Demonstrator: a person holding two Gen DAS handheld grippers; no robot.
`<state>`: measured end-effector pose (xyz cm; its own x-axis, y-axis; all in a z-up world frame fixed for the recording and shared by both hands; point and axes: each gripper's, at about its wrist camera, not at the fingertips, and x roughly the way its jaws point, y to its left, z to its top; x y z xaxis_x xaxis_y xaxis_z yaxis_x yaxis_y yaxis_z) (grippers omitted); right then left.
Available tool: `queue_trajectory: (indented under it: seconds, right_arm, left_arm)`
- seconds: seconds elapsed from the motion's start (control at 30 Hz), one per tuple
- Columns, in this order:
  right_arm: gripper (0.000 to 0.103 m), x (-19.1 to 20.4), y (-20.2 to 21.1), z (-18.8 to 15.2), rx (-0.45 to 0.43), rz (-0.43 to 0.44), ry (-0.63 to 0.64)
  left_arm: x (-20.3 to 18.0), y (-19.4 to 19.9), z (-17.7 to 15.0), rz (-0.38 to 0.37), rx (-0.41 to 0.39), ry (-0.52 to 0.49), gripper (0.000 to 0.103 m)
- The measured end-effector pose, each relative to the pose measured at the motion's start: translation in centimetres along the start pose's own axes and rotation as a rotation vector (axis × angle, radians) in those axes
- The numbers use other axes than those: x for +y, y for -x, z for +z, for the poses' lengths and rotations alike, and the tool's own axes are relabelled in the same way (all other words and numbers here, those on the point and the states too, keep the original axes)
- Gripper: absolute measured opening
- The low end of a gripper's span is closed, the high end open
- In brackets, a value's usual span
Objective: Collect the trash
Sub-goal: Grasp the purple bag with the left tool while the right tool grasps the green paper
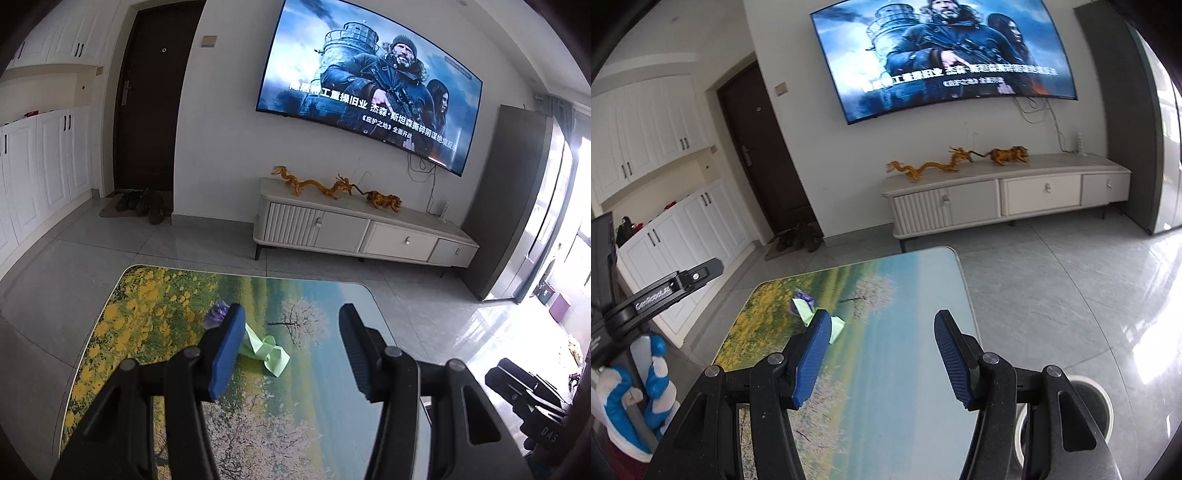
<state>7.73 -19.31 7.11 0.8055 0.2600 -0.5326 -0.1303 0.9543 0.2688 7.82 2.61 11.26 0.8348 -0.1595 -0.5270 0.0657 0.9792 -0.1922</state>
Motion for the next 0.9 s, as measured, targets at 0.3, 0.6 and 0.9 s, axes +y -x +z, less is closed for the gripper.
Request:
queue_trajectory:
  seconds: [0.3, 0.6, 0.9]
  right_arm:
    - [0.061, 2.9, -7.7, 0.7, 0.091, 0.077, 0.105]
    - [0.064, 5.7, -17.4, -1.3, 0.225, 0.222, 0.223]
    - [0.073, 7.1, -24.3, -2.8, 0.283, 0.326, 0.285]
  left_arm:
    - [5.8, -7.4, 4.3, 0.008, 0.146, 0.073, 0.051]
    - [10.1, -17.6, 1.5, 0.034, 0.333, 0.158, 0.051]
    - [11.5, -24.3, -1.2, 0.083, 0.433, 0.18, 0.052]
